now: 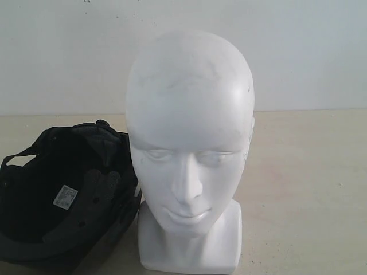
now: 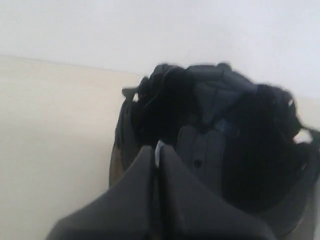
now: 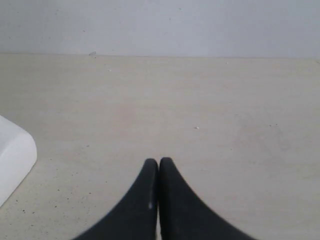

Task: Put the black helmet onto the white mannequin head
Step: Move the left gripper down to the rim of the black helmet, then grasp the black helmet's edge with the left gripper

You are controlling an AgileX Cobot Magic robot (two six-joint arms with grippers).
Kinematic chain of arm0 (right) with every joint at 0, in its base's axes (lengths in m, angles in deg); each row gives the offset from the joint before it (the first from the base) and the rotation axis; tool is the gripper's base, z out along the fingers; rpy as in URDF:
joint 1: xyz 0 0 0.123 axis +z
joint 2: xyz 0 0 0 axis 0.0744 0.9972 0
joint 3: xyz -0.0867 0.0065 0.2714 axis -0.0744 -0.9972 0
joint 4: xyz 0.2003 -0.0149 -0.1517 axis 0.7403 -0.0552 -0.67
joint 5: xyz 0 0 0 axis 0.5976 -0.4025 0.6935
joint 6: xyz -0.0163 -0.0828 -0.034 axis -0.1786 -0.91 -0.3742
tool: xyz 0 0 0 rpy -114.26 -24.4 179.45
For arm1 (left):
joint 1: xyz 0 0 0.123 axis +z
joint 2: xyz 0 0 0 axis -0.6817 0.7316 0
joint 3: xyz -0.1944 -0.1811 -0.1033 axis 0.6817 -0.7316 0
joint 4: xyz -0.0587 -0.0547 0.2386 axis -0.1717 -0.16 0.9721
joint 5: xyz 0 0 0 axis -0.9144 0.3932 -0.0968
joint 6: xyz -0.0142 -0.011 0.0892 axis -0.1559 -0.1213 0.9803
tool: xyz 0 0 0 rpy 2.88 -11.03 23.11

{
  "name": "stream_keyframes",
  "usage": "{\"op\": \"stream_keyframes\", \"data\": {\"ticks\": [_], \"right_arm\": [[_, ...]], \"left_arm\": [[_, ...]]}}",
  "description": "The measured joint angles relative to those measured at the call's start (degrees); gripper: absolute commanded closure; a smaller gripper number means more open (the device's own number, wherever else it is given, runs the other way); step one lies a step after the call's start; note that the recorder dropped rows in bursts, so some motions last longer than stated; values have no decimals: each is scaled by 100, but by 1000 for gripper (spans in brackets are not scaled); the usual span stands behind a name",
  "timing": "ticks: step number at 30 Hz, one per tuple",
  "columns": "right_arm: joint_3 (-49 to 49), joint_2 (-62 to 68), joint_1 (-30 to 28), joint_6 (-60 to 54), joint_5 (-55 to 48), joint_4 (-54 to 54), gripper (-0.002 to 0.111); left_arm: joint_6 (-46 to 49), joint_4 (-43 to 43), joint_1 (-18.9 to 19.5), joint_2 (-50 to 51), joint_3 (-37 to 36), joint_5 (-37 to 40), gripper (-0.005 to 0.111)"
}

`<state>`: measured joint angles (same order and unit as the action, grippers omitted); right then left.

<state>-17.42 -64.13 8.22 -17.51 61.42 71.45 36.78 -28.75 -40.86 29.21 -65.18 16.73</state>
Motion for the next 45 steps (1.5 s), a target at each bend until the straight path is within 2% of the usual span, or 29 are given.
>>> {"op": "stream_keyframes", "data": {"ticks": [3, 5, 7, 10, 13, 15, 17, 21, 23, 24, 27, 28, 31, 34, 38, 45], "right_arm": [[0, 0, 0, 0, 0, 0, 108], [0, 0, 0, 0, 0, 0, 108], [0, 0, 0, 0, 0, 0, 108], [0, 0, 0, 0, 0, 0, 108], [0, 0, 0, 0, 0, 0, 108], [0, 0, 0, 0, 0, 0, 108], [0, 0, 0, 0, 0, 0, 108], [0, 0, 0, 0, 0, 0, 108], [0, 0, 0, 0, 0, 0, 108], [0, 0, 0, 0, 0, 0, 108], [0, 0, 0, 0, 0, 0, 108], [0, 0, 0, 0, 0, 0, 108], [0, 0, 0, 0, 0, 0, 108], [0, 0, 0, 0, 0, 0, 108], [0, 0, 0, 0, 0, 0, 108], [0, 0, 0, 0, 0, 0, 108]], "left_arm": [[-56, -325, 0, -12, 1322, 624, 102], [-78, -468, 0, -22, 1965, 1035, 102], [-76, -484, 0, -22, 2348, 1056, 102], [-76, -644, 0, -30, 2543, 947, 102], [159, -1307, 0, -30, 2543, 1194, 102], [1186, -1993, 0, 86, 2596, 1780, 102], [1855, -2453, -208, 503, 2648, 2431, 102], [2601, -2431, -747, 1681, 2762, 3753, 102], [2999, -2499, -942, 2324, 2833, 4090, 100], [3127, -2569, -999, 2542, 2879, 4130, 97], [3736, -2758, -1073, 3201, 3016, 4013, 77], [4006, -2803, -1086, 3362, 3044, 3908, 65], [4702, -2980, -1086, 3902, 3079, 3426, 39], [5009, -3262, -1086, 4439, 3079, 2877, 32], [5666, -3569, -1098, 5197, 3092, 2517, 33], [6625, -4313, -1443, 6149, 3092, 2021, 33]]}}
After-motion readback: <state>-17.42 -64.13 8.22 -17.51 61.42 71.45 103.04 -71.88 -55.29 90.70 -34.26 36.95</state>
